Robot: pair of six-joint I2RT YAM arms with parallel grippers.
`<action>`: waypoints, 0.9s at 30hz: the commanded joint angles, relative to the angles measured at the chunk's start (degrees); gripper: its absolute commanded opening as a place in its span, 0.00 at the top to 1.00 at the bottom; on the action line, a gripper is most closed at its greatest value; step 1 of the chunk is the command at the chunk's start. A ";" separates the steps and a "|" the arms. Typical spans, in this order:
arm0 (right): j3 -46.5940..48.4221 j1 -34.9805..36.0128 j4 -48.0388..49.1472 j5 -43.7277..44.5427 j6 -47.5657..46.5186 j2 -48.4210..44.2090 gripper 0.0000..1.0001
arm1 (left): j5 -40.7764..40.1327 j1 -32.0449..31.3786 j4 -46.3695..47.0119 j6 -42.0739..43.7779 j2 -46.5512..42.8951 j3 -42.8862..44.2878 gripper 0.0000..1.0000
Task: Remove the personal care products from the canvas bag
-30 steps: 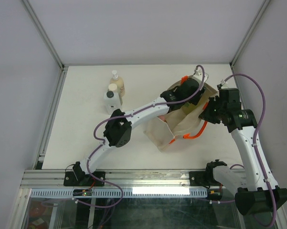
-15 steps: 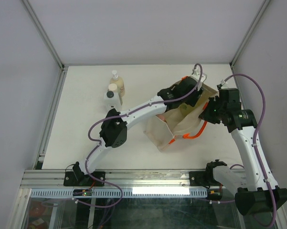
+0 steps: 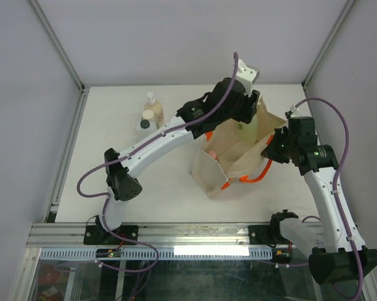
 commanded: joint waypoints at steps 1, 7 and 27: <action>0.01 -0.03 1.04 -2.55 -0.14 -0.64 0.99 | -4.24 0.25 4.04 -2.45 -12.67 3.30 1.00; -0.33 0.04 1.18 -3.12 -0.13 -0.33 0.99 | -7.37 1.06 -0.78 -4.49 -19.26 3.53 1.00; -0.38 0.06 1.19 -4.11 -0.82 1.15 0.99 | -25.70 1.16 -24.26 -12.79 -44.51 -21.83 1.00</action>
